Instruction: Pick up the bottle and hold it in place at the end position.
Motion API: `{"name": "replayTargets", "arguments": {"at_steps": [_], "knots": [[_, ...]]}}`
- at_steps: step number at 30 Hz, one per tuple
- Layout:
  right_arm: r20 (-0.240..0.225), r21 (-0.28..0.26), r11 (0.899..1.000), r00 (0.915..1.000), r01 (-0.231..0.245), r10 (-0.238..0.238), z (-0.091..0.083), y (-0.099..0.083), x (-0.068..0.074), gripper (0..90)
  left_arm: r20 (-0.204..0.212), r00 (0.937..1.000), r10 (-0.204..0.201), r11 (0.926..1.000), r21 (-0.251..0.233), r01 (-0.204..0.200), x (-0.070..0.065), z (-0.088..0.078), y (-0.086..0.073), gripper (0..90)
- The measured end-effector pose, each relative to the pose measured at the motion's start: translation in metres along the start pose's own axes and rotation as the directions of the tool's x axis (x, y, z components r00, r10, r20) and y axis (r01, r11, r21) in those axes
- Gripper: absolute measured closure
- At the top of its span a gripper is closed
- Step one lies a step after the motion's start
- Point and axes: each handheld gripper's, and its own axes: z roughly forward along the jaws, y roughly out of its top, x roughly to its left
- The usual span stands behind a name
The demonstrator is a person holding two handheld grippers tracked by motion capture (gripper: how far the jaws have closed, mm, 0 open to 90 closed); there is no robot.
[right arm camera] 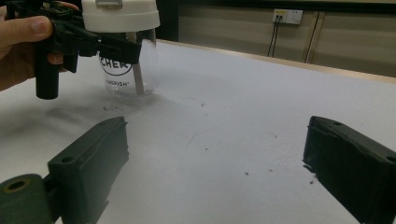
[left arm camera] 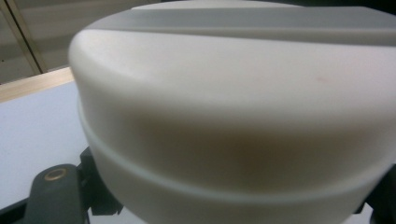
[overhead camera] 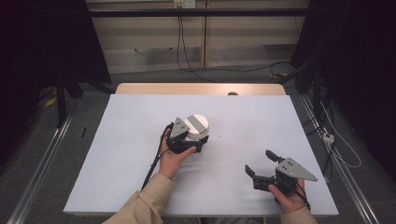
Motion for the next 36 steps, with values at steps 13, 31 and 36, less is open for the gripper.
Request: {"name": "replayTargets", "arguments": {"at_steps": [13, 31, 36], "knots": [[0.000, 0.000, 1.000, 1.0000, 0.000, 0.000, 0.000, 0.000, 0.000, 6.2, -0.002, 1.0000, 0.002, 1.0000, -0.004, -0.003, 0.002, 0.011, 0.001, 18.4], [-0.004, 0.004, 1.000, 1.0000, -0.001, 0.001, 0.001, -0.001, 0.000, 6.2, -0.004, 0.9990, 0.045, 0.9989, 0.011, -0.045, 0.005, 0.024, 0.006, 18.4], [-0.007, 0.003, 1.000, 1.0000, -0.001, 0.001, 0.001, -0.001, 0.000, 6.2, -0.010, 0.9991, 0.041, 0.9991, 0.009, -0.041, 0.009, 0.026, 0.005, 18.4]]}}
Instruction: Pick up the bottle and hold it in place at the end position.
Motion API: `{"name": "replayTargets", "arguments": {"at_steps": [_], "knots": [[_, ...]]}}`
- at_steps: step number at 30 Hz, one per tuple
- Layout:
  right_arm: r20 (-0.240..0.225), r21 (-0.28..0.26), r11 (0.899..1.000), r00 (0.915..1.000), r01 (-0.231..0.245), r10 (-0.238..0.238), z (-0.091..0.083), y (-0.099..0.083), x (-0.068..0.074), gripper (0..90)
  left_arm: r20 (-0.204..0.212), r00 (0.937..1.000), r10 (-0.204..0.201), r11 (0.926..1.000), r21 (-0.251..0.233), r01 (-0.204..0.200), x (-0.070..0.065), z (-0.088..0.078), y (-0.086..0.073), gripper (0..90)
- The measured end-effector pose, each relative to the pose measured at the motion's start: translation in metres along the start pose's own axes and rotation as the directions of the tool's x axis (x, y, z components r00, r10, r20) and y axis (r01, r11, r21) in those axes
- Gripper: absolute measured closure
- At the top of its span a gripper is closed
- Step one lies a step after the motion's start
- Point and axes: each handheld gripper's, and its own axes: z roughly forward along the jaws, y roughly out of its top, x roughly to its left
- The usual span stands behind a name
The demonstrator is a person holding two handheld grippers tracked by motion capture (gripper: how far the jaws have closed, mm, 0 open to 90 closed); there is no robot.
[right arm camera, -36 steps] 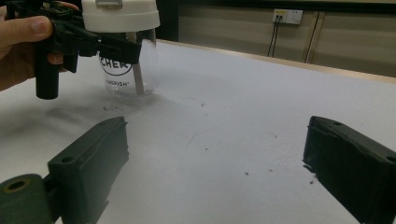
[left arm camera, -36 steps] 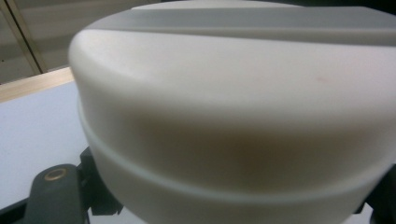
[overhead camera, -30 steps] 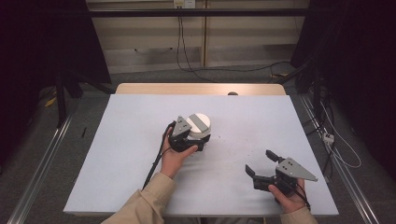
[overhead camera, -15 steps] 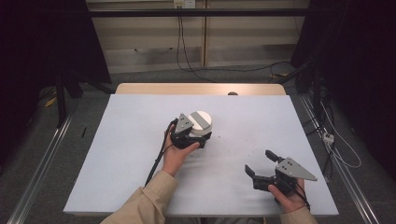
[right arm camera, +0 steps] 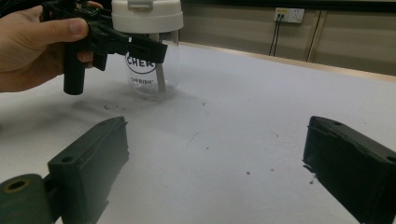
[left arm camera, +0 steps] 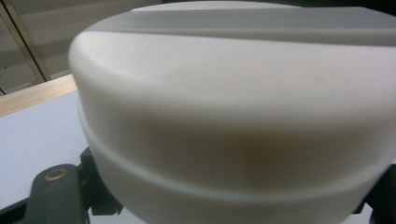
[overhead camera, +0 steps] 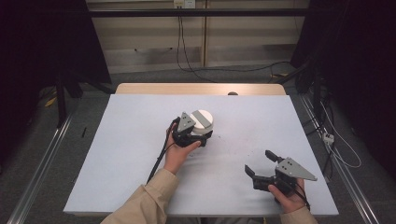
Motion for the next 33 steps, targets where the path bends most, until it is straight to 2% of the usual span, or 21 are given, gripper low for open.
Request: {"name": "replayTargets", "arguments": {"at_steps": [10, 18, 26, 33], "knots": [[0.000, 0.002, 1.000, 1.0000, -0.001, 0.001, 0.002, 0.000, 0.000, 6.2, -0.003, 1.0000, 0.001, 0.9998, -0.017, -0.001, 0.004, 0.004, -0.002, 18.4], [-0.002, 0.003, 1.000, 1.0000, 0.004, -0.004, 0.003, 0.000, 0.001, 6.2, -0.019, 0.9998, -0.001, 0.9999, -0.011, 0.001, 0.007, 0.007, -0.006, 18.4], [-0.005, 0.006, 1.000, 0.9999, 0.014, -0.014, 0.006, 0.001, 0.002, 6.2, -0.021, 0.9996, 0.018, 0.9997, -0.018, -0.019, 0.007, 0.010, -0.008, 18.4], [-0.007, 0.015, 1.000, 0.9998, 0.017, -0.017, 0.008, 0.001, 0.002, 6.2, -0.016, 0.9999, 0.002, 0.9996, -0.027, -0.002, 0.009, 0.010, -0.009, 18.4]]}}
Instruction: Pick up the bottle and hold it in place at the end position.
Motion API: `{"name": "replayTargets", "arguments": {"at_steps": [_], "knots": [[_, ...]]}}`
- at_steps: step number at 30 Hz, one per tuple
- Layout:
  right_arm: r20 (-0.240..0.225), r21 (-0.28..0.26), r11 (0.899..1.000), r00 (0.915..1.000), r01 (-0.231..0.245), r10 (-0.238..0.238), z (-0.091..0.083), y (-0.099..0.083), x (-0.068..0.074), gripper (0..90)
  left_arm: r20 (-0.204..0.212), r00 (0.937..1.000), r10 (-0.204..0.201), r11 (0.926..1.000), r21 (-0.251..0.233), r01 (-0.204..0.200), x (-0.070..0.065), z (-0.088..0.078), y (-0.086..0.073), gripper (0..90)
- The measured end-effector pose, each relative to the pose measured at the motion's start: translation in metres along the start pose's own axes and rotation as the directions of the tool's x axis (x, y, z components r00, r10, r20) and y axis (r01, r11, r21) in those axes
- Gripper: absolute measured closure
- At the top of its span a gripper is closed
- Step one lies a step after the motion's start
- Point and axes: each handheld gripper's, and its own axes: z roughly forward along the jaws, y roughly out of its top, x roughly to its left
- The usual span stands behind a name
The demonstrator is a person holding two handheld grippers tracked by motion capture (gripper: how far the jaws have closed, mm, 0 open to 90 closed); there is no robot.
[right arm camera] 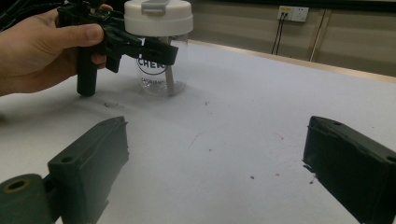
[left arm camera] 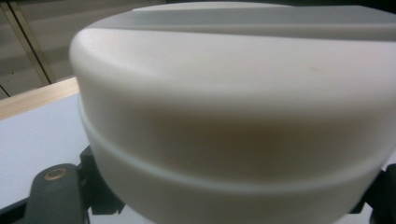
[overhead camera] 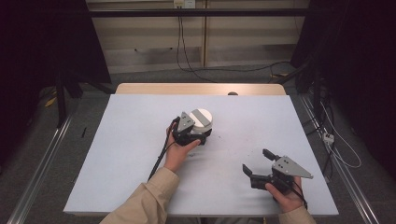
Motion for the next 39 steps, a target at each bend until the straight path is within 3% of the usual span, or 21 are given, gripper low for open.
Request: {"name": "replayTargets", "arguments": {"at_steps": [3, 9, 19, 29, 39], "knots": [[-0.003, 0.001, 1.000, 1.0000, -0.005, 0.005, 0.003, 0.001, 0.000, 6.2, 0.004, 0.9998, -0.018, 0.9998, -0.006, 0.018, 0.001, 0.000, -0.001, 18.4], [-0.019, 0.018, 1.000, 0.9998, -0.002, 0.002, 0.011, 0.006, 0.000, 6.0, 0.005, 0.9999, -0.009, 1.0000, -0.002, 0.009, 0.001, -0.001, -0.002, 18.4], [-0.032, 0.059, 0.997, 0.9983, -0.047, 0.049, 0.030, 0.015, 0.000, 6.7, 0.005, 1.0000, -0.008, 1.0000, 0.000, 0.008, 0.001, -0.001, -0.002, 18.5], [-0.069, 0.083, 0.996, 0.9969, -0.031, 0.037, 0.049, 0.024, 0.009, 7.8, 0.008, 0.9999, -0.007, 1.0000, 0.002, 0.007, 0.002, -0.001, -0.002, 18.5], [-0.052, 0.090, 0.993, 0.9957, -0.072, 0.077, 0.061, 0.034, 0.010, 13.1, 0.007, 0.9998, -0.017, 0.9998, 0.006, 0.017, 0.001, -0.001, -0.002, 18.5]]}}
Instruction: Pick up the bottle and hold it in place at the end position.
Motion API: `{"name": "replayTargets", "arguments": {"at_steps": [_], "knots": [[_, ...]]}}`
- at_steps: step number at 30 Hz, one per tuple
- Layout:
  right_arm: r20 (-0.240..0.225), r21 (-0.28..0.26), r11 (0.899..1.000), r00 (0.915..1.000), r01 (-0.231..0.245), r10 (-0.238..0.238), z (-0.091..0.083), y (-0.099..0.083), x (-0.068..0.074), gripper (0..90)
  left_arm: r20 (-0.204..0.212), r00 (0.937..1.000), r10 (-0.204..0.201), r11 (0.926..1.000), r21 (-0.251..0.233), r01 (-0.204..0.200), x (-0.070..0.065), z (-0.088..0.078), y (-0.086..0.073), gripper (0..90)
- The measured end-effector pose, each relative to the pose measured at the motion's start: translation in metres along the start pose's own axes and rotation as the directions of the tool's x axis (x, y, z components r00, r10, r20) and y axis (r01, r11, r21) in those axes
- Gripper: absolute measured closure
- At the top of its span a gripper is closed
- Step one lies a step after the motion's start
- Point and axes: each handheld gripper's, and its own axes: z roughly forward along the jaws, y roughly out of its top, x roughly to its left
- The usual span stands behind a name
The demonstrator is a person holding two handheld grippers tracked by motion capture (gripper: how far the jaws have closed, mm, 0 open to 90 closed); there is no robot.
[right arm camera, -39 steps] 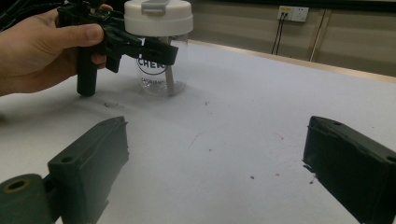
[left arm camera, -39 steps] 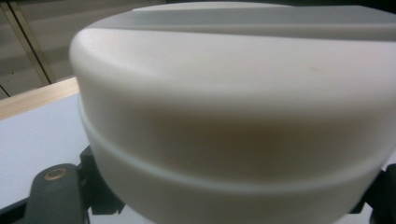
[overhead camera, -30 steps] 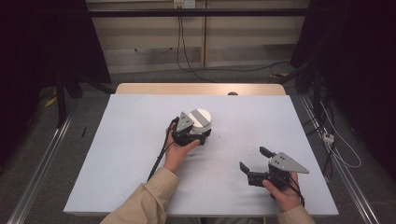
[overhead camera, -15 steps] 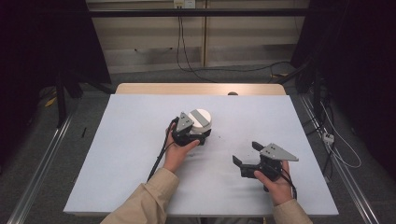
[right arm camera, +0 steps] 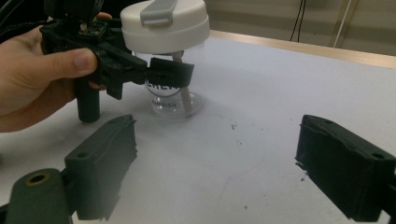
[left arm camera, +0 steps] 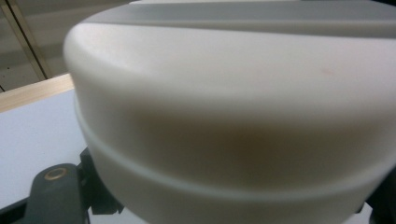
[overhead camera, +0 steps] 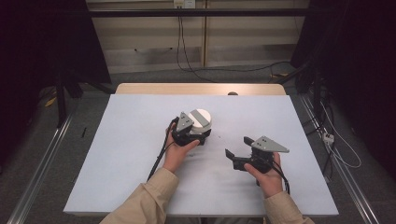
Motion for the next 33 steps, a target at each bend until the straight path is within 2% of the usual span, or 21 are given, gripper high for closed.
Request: {"name": "replayTargets", "arguments": {"at_steps": [4, 9, 21, 33], "knots": [[0.002, 0.012, 1.000, 0.9999, 0.015, -0.015, 0.005, 0.002, 0.003, 16.8, -0.002, 1.0000, -0.001, 1.0000, 0.003, 0.001, 0.000, 0.000, 0.000, 18.5], [-0.012, 0.020, 0.999, 0.9995, 0.029, -0.029, 0.011, 0.005, 0.007, 25.7, -0.001, 1.0000, -0.002, 1.0000, 0.003, 0.002, 0.000, 0.000, 0.000, 18.5], [-0.014, 0.046, 0.999, 0.9996, 0.025, -0.024, 0.028, 0.020, 0.014, 50.4, 0.000, 1.0000, 0.000, 1.0000, 0.005, 0.000, 0.000, 0.000, 0.000, 18.5], [-0.036, 0.057, 0.998, 0.9988, 0.034, -0.032, 0.041, 0.034, 0.020, 64.1, 0.001, 1.0000, -0.002, 1.0000, 0.007, 0.002, 0.000, 0.000, 0.000, 18.5]]}}
